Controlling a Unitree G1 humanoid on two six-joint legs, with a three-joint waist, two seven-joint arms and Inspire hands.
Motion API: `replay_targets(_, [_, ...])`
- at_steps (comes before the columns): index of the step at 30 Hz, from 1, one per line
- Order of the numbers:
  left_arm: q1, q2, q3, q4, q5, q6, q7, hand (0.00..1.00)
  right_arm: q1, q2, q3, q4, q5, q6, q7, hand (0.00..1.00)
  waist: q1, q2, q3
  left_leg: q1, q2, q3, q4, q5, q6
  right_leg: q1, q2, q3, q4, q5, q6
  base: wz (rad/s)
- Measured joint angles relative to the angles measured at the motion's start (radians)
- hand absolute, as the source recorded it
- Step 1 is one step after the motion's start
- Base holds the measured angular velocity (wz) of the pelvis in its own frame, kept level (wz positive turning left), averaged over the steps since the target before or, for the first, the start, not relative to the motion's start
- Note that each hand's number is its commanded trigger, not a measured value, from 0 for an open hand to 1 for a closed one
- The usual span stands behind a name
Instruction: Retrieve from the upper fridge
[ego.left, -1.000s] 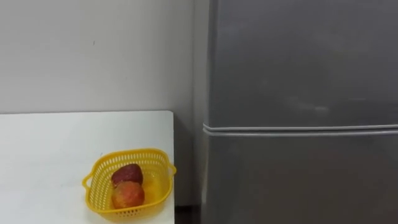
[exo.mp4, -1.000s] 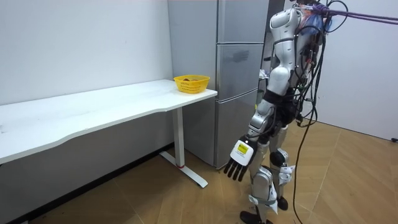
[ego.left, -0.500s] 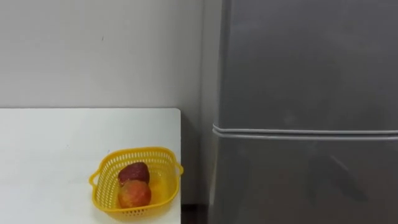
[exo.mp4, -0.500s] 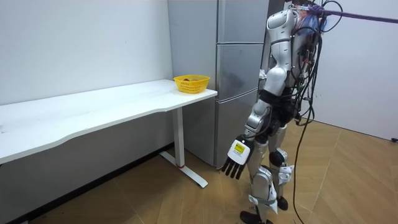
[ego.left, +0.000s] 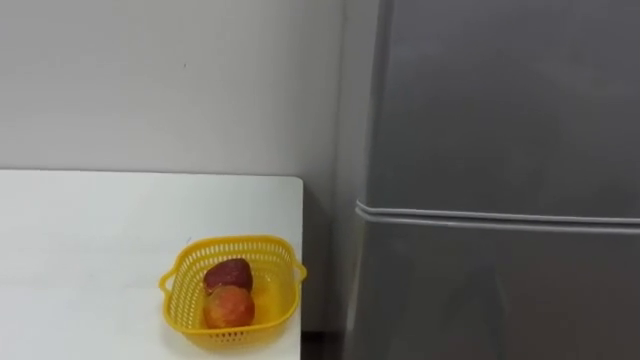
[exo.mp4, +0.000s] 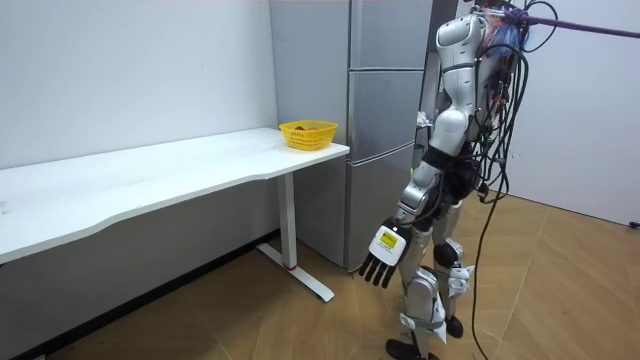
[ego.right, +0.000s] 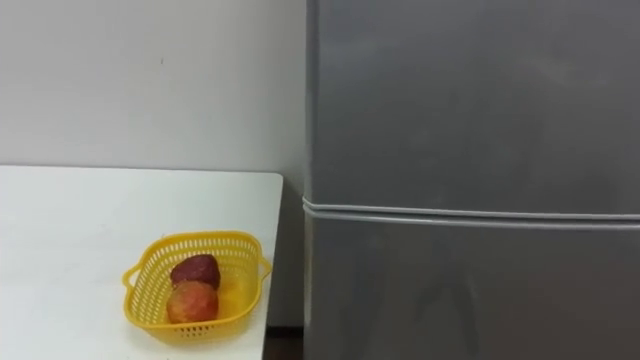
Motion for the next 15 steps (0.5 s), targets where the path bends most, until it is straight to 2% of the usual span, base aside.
replay_targets(5, [-0.012,0.0,-0.003,0.039,-0.002,-0.018,0.001,0.0,0.001,0.026,0.012,0.112,-0.001,-0.005,0.025,0.0,0.0,0.004,0.0013,0.005,0.0,-0.01,0.0,-0.001,-0.001,0.015,0.001,-0.016,-0.003,0.002,0.0,0.06])
replay_targets(11, [-0.026,0.0,-0.011,0.076,0.002,-0.019,-0.002,0.0,0.0,0.037,0.02,0.162,0.002,-0.006,0.053,0.0,0.0,0.012,0.0054,0.0,-0.002,-0.01,-0.008,-0.001,-0.001,0.015,0.0,-0.016,-0.004,0.0,0.001,0.0])
replay_targets(15, [-0.012,-0.002,-0.011,0.08,0.028,-0.006,-0.004,0.0,0.001,0.039,0.018,0.201,-0.002,-0.003,0.057,0.0,-0.003,0.019,0.0067,0.006,-0.003,-0.009,-0.009,-0.001,-0.001,0.023,0.001,-0.008,-0.004,-0.001,0.002,0.0])
